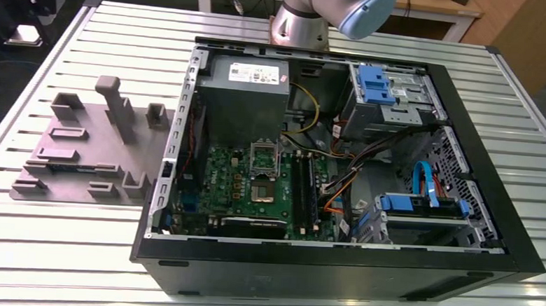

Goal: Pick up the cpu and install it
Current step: 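Pick up the cpu and move it towards the insertion slot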

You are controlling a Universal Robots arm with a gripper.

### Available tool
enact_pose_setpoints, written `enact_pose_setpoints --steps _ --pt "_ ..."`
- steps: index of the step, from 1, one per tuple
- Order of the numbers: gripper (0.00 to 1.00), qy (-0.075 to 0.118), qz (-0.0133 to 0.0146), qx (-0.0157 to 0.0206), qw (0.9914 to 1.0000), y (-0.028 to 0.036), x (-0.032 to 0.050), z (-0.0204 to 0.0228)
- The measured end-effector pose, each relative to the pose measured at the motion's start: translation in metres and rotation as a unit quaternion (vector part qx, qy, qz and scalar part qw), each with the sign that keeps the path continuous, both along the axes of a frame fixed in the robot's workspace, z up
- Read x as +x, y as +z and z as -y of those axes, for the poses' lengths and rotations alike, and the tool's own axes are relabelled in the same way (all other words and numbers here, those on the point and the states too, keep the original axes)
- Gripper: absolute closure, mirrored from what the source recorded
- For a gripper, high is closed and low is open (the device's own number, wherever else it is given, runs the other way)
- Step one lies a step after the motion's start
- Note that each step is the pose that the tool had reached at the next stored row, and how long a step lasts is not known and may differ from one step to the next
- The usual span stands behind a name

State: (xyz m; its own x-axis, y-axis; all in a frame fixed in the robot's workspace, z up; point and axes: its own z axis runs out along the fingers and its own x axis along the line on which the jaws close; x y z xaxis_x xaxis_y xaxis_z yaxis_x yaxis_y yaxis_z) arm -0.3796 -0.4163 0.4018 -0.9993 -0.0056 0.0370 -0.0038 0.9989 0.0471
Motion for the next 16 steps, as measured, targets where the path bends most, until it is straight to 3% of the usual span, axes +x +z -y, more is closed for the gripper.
enact_pose_setpoints --steps 16 --pt "0.53 0.0 0.0 0.0 1.0 0.0 0.0074 0.0"
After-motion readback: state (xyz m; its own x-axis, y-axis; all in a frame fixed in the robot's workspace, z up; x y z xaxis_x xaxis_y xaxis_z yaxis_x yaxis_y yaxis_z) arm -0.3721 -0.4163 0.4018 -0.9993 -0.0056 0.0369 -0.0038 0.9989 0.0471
